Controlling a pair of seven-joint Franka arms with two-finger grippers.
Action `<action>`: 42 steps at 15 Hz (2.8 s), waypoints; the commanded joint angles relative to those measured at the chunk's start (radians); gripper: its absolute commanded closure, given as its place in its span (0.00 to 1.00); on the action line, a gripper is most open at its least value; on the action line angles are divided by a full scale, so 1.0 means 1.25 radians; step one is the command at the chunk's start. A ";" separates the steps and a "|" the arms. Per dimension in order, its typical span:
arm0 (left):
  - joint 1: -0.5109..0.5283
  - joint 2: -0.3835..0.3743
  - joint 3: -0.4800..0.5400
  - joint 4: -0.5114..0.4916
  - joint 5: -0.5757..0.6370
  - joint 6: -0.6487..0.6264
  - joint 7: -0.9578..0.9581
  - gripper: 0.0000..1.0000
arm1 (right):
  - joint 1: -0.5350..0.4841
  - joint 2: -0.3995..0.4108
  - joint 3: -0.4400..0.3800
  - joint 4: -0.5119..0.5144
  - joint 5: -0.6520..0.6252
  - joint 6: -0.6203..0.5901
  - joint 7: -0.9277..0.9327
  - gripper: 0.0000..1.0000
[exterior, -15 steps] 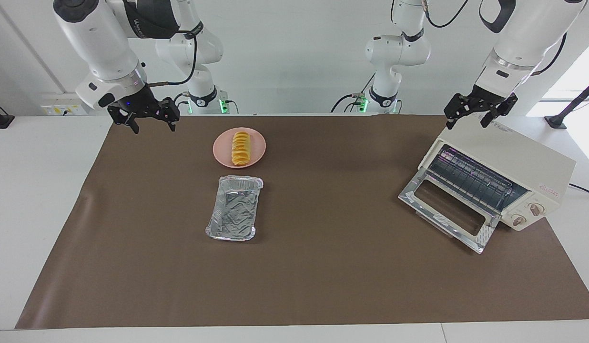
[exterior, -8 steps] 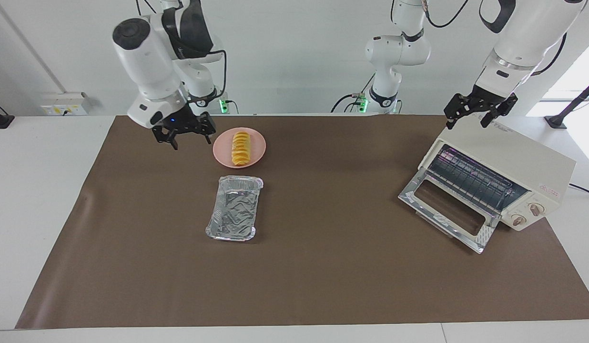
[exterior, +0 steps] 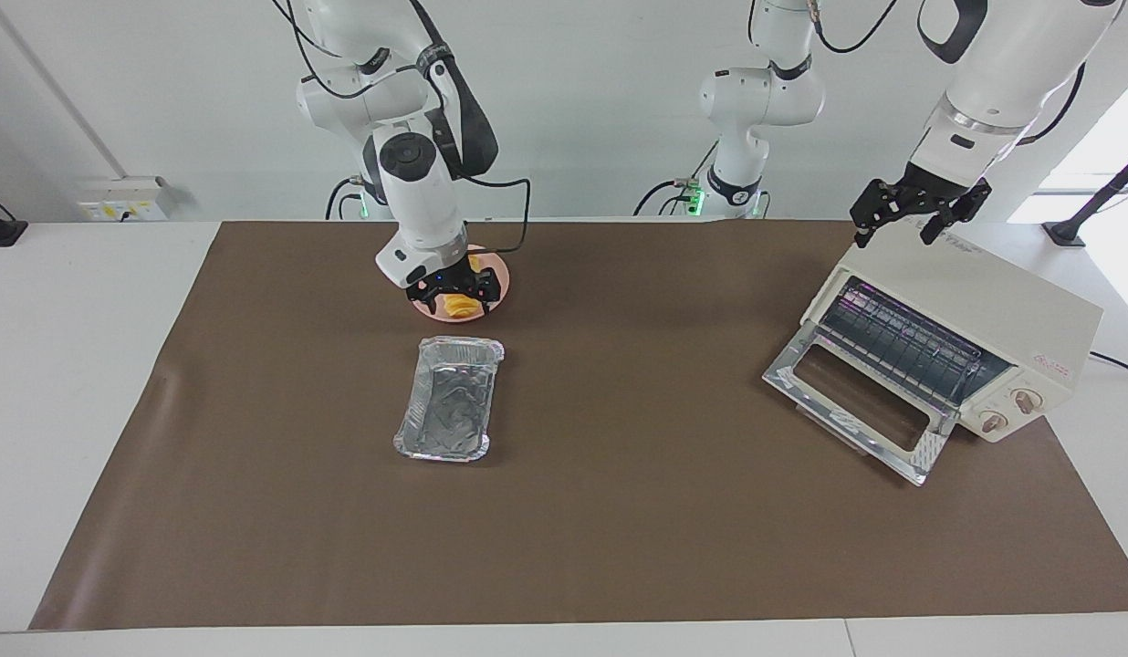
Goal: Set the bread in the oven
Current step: 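Grasp the orange bread on the pink plate with the right gripper, then lift the bread and carry it over the foil tray with the right gripper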
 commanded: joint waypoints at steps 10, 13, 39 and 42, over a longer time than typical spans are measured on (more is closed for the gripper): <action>0.004 -0.005 -0.001 -0.007 0.009 -0.001 0.008 0.00 | 0.056 -0.097 -0.004 -0.201 0.073 0.023 0.040 0.00; 0.004 -0.005 -0.001 -0.007 0.007 -0.001 0.008 0.00 | 0.057 -0.106 -0.004 -0.223 0.075 0.027 0.038 0.06; 0.004 -0.005 -0.001 -0.007 0.007 -0.001 0.008 0.00 | -0.062 0.295 -0.013 0.476 0.022 -0.137 -0.067 1.00; 0.004 -0.005 -0.001 -0.007 0.007 -0.001 0.008 0.00 | -0.067 0.325 -0.013 0.410 0.021 -0.044 -0.068 1.00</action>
